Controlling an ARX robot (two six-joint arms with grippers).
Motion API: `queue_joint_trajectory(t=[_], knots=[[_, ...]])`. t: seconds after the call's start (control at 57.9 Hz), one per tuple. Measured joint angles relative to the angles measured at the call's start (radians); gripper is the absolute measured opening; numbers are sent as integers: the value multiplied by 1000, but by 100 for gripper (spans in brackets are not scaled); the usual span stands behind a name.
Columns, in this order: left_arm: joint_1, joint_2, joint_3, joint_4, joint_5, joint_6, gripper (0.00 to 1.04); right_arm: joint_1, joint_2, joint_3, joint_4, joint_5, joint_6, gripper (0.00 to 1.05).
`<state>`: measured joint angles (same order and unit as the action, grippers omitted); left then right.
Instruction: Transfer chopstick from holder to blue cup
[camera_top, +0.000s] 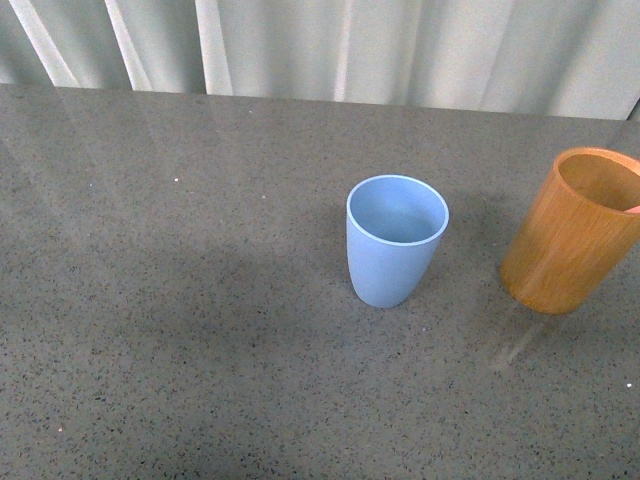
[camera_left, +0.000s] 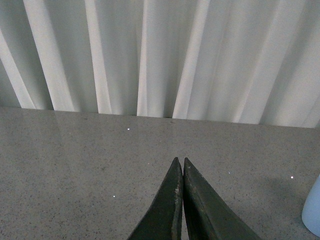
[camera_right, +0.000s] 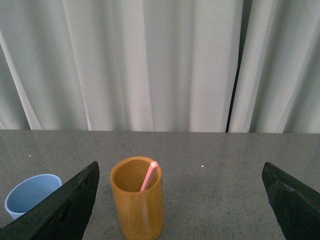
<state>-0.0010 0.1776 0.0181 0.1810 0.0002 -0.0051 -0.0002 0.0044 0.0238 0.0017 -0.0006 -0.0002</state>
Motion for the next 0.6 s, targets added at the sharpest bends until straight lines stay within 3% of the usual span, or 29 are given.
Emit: queue_joint_trajectory(t=[0.104, 0.293, 0.38, 0.414, 0.501, 0.604], knots=[[0, -130, 0, -164, 0, 1, 4, 0, 0, 0, 0, 0, 0, 95], [0, -173, 0, -179, 0, 1, 4, 0, 0, 0, 0, 0, 0, 95], [0, -174, 0, -179, 0, 1, 4, 19, 133, 93, -251, 114, 38, 95], [0, -174, 0, -179, 0, 1, 4, 9, 194, 123, -335, 115, 39, 95], [0, -175, 0, -180, 0, 1, 4, -54, 282, 124, -394, 45, 21, 95], [0, -174, 0, -180, 0, 1, 4, -152, 358, 109, -291, -72, -45, 95]])
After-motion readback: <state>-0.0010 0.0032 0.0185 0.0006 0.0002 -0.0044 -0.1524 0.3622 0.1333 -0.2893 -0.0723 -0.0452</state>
